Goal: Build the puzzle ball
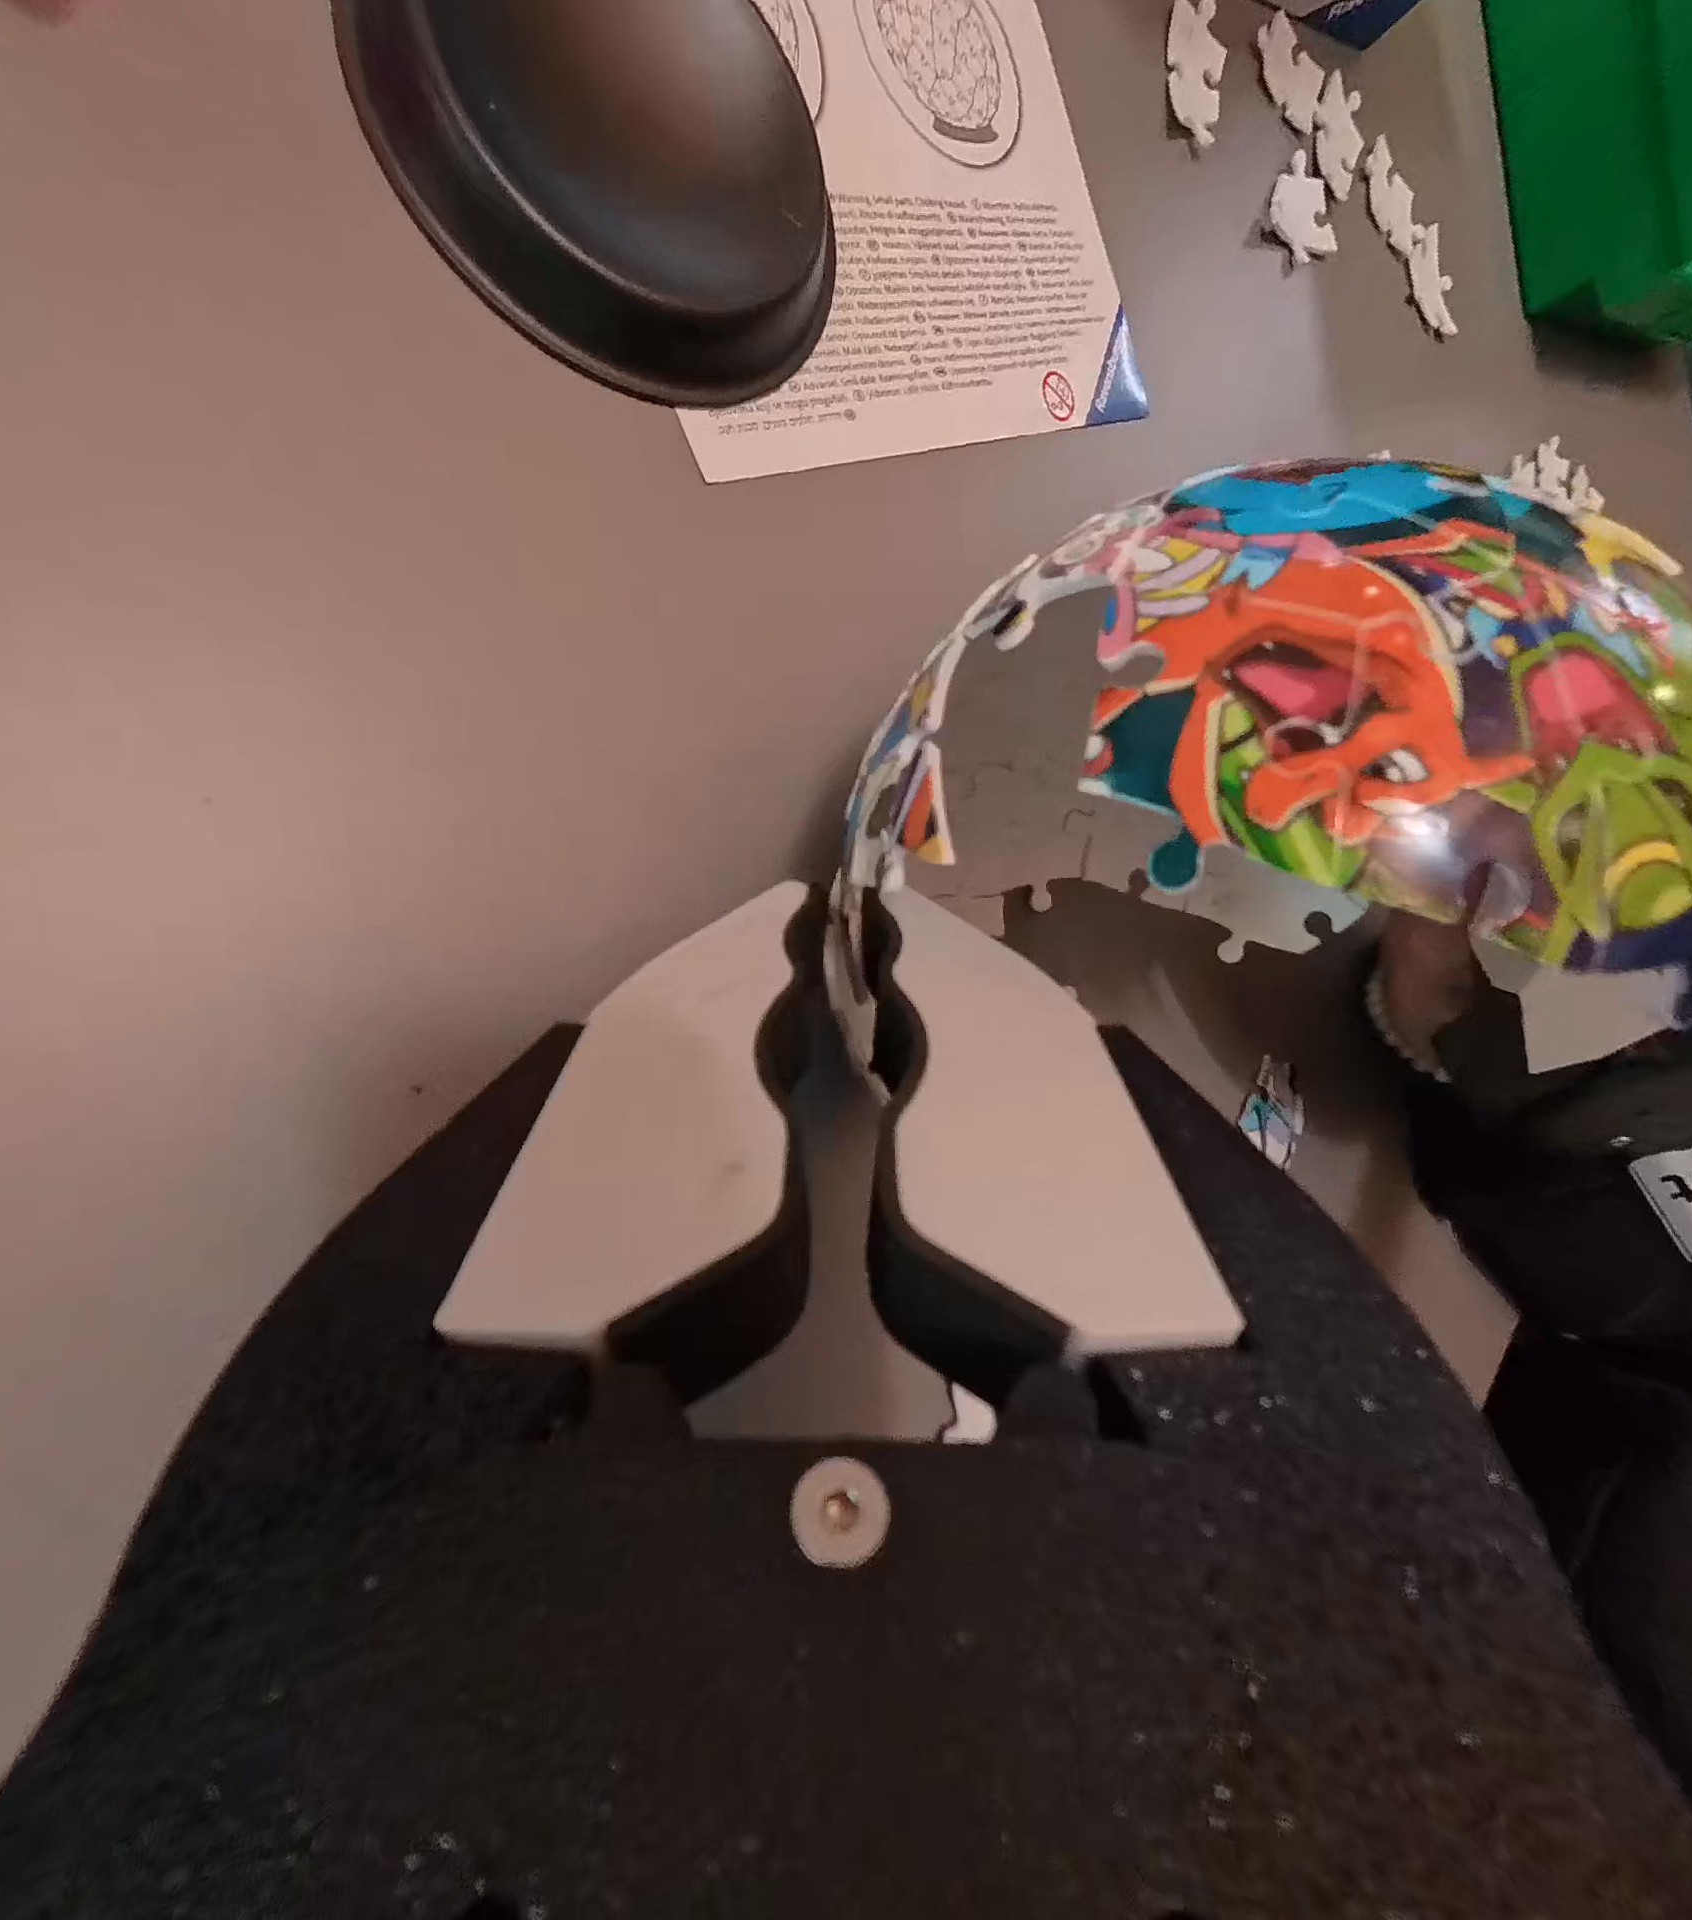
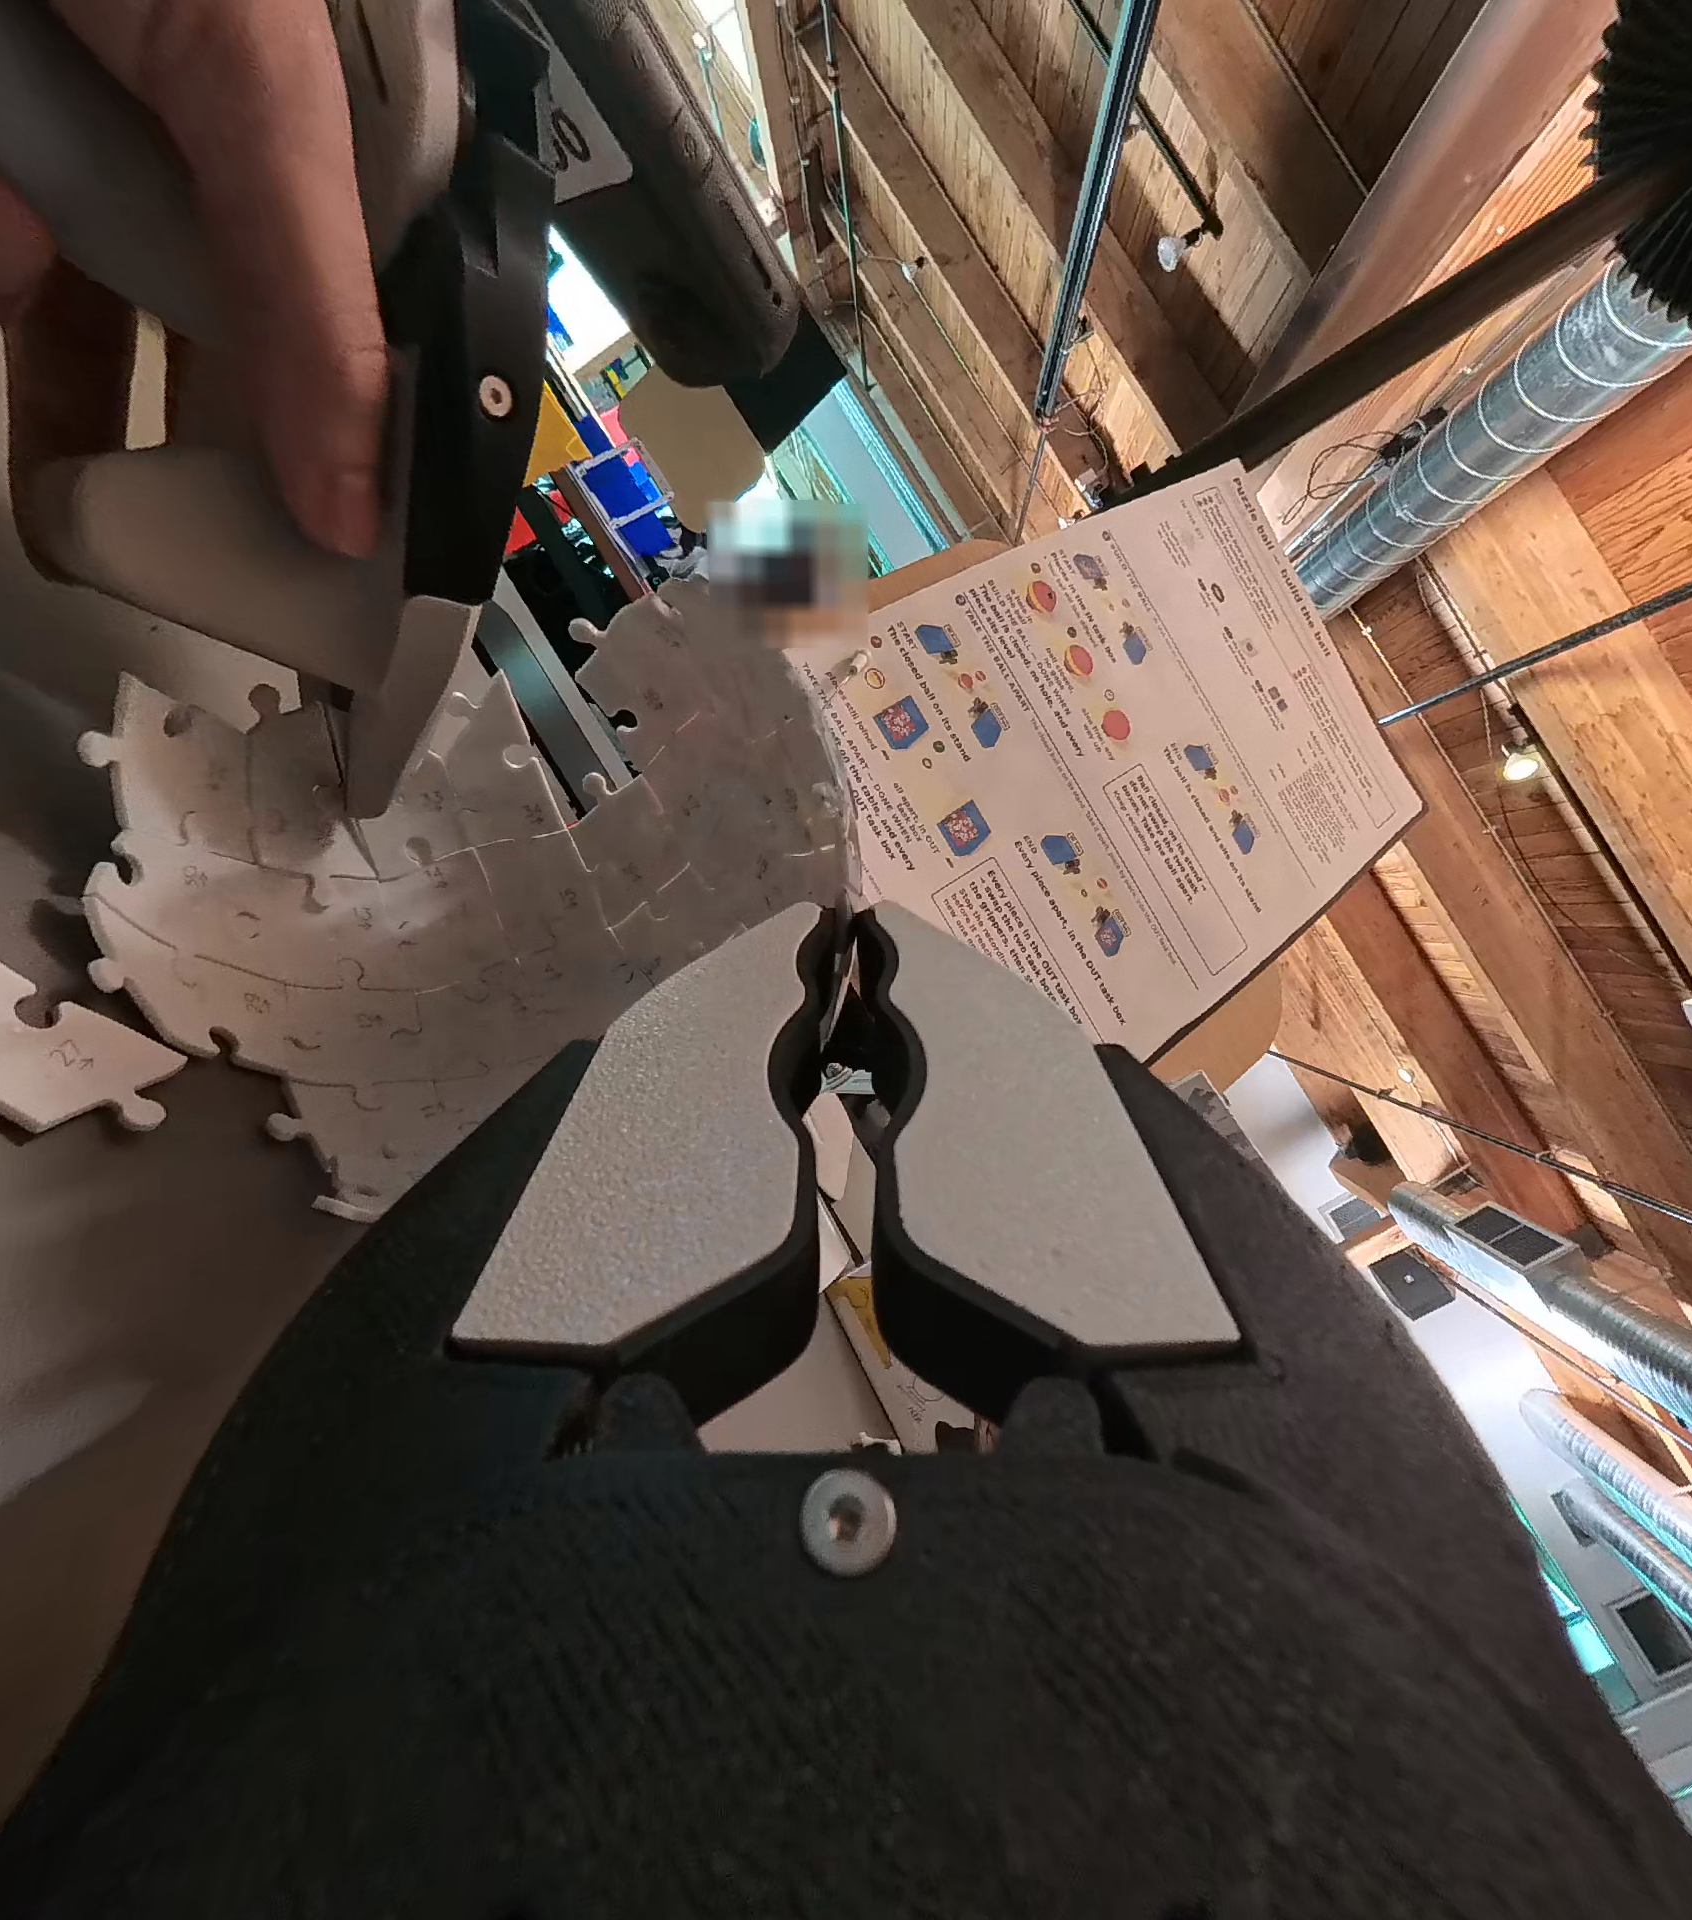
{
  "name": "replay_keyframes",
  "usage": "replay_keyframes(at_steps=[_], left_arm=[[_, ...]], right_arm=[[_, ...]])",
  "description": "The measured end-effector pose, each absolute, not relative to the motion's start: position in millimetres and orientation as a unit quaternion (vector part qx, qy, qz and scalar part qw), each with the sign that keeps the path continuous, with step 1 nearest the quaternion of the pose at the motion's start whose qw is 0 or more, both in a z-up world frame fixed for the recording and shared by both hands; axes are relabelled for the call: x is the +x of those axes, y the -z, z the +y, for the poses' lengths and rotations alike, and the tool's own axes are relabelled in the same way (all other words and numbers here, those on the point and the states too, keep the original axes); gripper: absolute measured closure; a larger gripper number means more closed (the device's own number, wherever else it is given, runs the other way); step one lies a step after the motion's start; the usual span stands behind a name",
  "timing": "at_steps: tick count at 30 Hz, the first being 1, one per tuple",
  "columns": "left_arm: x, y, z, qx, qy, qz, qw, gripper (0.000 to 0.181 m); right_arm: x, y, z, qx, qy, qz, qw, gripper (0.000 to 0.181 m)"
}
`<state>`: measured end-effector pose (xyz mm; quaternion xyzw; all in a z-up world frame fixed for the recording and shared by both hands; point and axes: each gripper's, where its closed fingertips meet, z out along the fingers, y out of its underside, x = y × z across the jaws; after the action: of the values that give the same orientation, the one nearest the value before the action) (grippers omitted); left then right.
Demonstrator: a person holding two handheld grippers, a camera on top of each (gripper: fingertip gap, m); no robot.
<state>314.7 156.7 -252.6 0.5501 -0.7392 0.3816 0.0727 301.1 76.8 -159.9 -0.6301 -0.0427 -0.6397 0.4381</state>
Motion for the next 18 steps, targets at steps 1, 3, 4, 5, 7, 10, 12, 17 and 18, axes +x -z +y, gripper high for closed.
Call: replay_keyframes(at_steps=[1,3,4,5,7,10,12,17,18], left_arm=[[314.7,252.8,157.1,0.553,-0.377,-0.739,0.075,0.177],[314.6,252.7,157.2,0.557,-0.371,-0.739,0.080,0.178],[314.9,252.6,157.1,0.558,-0.369,-0.739,0.079,0.178],[315.5,252.8,157.3,0.559,-0.366,-0.740,0.078,0.178],[316.2,253.3,157.5,0.561,-0.361,-0.741,0.076,0.179],[316.4,253.1,157.3,0.559,-0.357,-0.745,0.073,0.179],[317.0,252.9,157.2,0.557,-0.357,-0.747,0.067,0.180],[319.4,251.5,157.0,0.556,-0.356,-0.750,0.047,0.180],[319.9,251.0,156.9,0.554,-0.355,-0.752,0.038,0.180]], right_arm=[[301.2,159.9,76.8,-0.630,0.639,-0.043,0.438,0.177],[301.4,160.0,76.9,-0.631,0.639,-0.042,0.438,0.177],[301.5,160.1,76.9,-0.631,0.639,-0.042,0.438,0.177],[301.5,160.2,76.8,-0.631,0.638,-0.041,0.439,0.177],[301.5,160.2,76.9,-0.632,0.638,-0.042,0.438,0.177],[301.8,160.3,76.7,-0.632,0.638,-0.041,0.439,0.177],[302.0,160.2,76.5,-0.632,0.637,-0.040,0.439,0.177],[302.5,160.4,75.9,-0.633,0.637,-0.038,0.439,0.177],[303.0,160.7,75.5,-0.633,0.636,-0.036,0.439,0.177]])
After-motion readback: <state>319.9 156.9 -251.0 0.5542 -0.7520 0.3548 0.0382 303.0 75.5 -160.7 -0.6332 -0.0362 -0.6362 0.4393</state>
